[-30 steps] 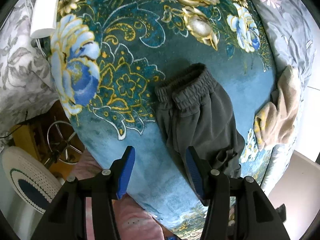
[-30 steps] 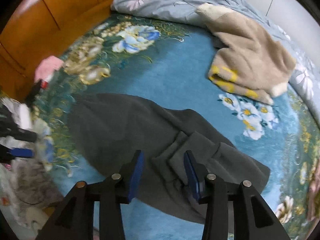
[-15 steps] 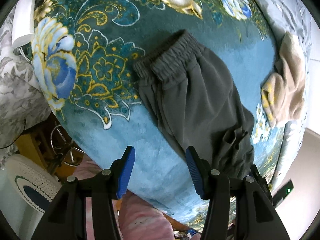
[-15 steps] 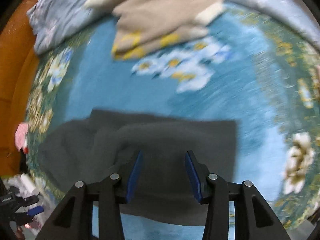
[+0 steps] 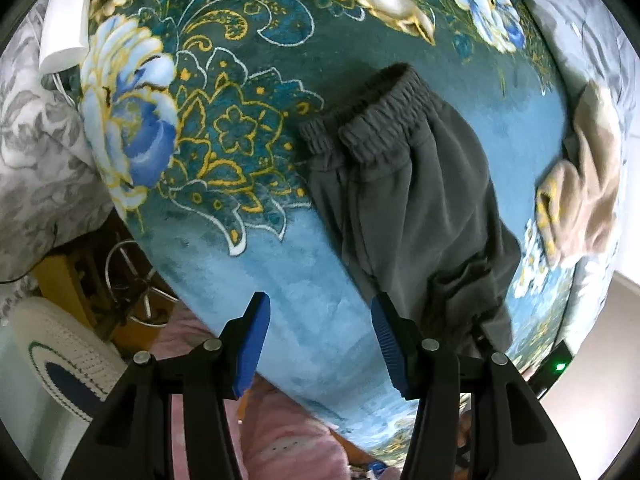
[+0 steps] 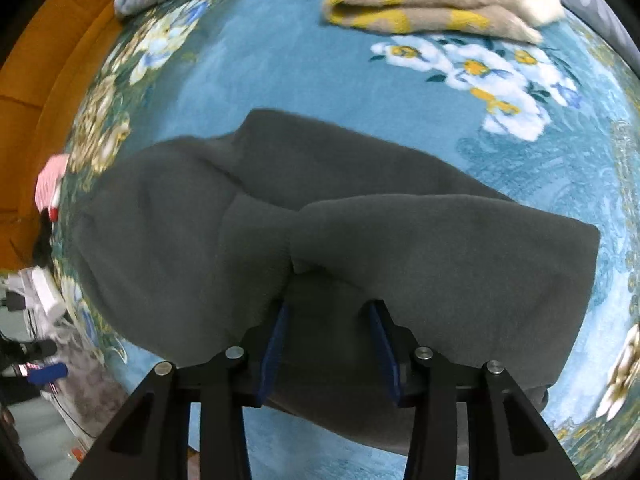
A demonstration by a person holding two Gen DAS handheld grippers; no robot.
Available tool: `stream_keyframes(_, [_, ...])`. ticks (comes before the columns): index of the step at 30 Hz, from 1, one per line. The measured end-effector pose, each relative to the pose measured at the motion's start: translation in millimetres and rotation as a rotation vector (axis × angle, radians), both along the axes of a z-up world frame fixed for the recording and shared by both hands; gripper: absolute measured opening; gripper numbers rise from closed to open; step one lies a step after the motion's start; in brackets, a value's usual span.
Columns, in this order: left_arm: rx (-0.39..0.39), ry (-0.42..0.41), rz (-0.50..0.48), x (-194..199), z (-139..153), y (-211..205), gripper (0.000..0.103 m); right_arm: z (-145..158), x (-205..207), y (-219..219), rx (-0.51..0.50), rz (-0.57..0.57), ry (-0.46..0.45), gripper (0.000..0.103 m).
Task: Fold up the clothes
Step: 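Fold the held cuffs with the right gripper over toward the waistband, then grasp the waistband with the left gripper and lift it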
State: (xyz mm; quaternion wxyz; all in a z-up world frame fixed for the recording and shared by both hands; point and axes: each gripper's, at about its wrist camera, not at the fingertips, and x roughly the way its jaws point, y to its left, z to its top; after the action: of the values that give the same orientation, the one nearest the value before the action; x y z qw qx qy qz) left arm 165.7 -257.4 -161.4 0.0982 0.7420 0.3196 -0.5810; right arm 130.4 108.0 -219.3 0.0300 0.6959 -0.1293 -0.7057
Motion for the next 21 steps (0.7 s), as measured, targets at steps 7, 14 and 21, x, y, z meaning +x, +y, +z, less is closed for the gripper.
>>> stream_keyframes(7, [0.063,0.079,0.123,-10.0,-7.7,-21.1,0.067,-17.8,-14.0,-1.2,0.015,0.013,-0.105,0.046])
stream_keyframes(14, [0.128,0.15,0.179,-31.2,-34.9,-32.6,0.07,33.4,-7.0,3.7,0.037,-0.018,-0.06,0.045])
stream_keyframes(21, [0.186,0.165,0.157,-48.7,-83.3,-35.1,0.077,64.8,15.3,-7.7,0.103,0.005,-0.095,0.045])
